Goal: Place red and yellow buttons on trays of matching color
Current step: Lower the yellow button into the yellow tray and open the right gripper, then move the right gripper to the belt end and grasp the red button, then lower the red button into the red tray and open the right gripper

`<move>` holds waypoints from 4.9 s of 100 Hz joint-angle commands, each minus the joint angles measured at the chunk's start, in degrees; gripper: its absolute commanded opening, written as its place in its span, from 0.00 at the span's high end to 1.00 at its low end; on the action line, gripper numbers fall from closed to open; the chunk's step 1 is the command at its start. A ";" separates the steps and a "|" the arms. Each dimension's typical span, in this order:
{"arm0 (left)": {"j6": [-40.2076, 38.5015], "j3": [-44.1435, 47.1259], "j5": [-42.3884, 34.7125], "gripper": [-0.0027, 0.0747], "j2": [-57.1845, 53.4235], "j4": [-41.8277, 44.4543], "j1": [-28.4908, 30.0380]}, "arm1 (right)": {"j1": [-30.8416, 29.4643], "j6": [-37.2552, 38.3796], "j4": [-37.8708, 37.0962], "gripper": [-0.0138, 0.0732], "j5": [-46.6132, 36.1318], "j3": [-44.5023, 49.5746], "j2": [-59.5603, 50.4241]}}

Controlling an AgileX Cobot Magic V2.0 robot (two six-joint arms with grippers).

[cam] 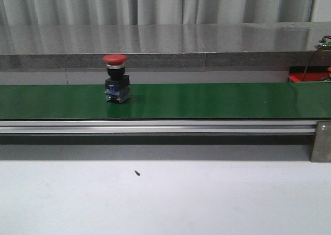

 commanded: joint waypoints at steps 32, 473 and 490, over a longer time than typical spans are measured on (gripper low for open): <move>-0.03 -1.73 -4.36 0.99 0.19 -0.64 -0.38 | -0.04 -0.63 3.19 0.59 -1.61 -1.67 5.96; -0.03 -1.73 -4.36 0.99 0.19 -0.64 -0.38 | 1.35 -6.27 8.15 0.56 1.14 -36.98 20.04; -0.03 -1.73 -4.36 0.99 0.19 -0.64 -0.38 | 1.35 -6.27 8.21 0.56 1.66 -41.58 25.56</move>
